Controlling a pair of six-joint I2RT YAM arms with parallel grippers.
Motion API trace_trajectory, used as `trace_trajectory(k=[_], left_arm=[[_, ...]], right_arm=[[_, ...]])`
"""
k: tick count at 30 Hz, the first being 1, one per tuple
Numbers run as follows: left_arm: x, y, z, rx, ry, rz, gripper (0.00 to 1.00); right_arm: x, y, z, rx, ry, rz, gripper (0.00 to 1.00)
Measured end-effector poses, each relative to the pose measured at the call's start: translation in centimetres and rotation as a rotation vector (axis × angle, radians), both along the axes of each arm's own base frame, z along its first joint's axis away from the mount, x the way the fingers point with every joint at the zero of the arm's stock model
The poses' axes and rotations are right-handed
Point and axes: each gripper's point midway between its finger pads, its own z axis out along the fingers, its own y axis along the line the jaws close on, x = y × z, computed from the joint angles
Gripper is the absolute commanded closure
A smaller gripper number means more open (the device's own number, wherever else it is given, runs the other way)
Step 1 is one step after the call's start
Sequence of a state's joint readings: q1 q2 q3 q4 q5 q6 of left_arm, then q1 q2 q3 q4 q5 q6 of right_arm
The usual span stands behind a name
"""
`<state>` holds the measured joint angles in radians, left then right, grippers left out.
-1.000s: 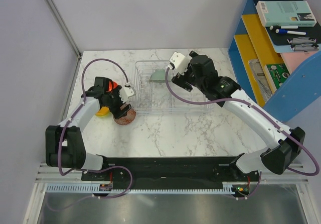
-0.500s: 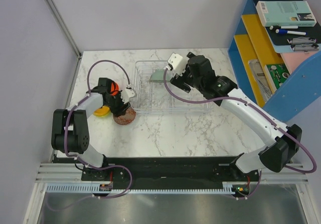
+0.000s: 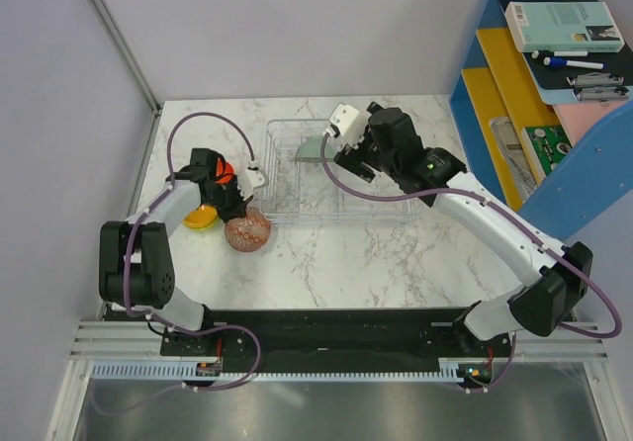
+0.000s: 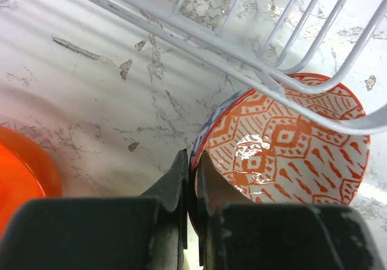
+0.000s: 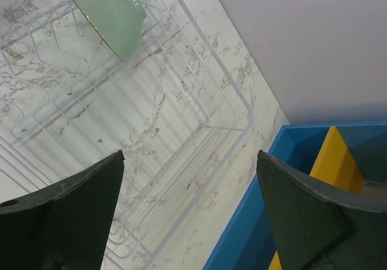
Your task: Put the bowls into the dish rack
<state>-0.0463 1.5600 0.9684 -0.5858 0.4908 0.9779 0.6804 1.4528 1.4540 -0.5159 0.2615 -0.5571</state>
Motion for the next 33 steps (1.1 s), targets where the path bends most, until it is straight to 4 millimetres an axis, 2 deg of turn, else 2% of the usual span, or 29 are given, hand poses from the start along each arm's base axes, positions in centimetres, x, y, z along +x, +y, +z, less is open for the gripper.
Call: trace_trajectory(k=[3, 7, 14, 17, 21, 25, 33], left_arm=[[-0.2, 0.4, 0.8, 0.021, -0.016, 0.006, 0.98], [-0.8, 0.8, 3.3, 0.037, -0.071, 0.017, 0.98], [-3.7, 0.4, 9.7, 0.009, -0.143, -0.015, 0.98], [-4.6, -0.5, 12.6, -0.035, -0.157, -0.054, 0.98], [-4.6, -2.4, 16.1, -0.136, -0.192, -0.104, 0.98], [-3.0, -4.7, 18.4, -0.273, -0.214, -0.115, 0.98], [3.2, -8.3, 17.5, -0.435, -0.194, -0.025, 0.98]], right_arm=[[0.0, 0.1, 0.0, 0.006, 0.003, -0.001, 0.02], [-0.2, 0.5, -0.2, 0.028, 0.019, 0.008, 0.02], [-0.9, 2.3, -0.8, 0.109, 0.092, 0.066, 0.02], [-1.7, 3.4, -0.9, 0.168, 0.142, 0.119, 0.02], [-2.6, 5.1, -0.4, 0.281, 0.219, 0.195, 0.02], [-3.5, 6.6, 0.0, 0.423, 0.341, 0.293, 0.03], [-5.7, 8.4, 0.9, 0.729, 0.647, 0.465, 0.02]])
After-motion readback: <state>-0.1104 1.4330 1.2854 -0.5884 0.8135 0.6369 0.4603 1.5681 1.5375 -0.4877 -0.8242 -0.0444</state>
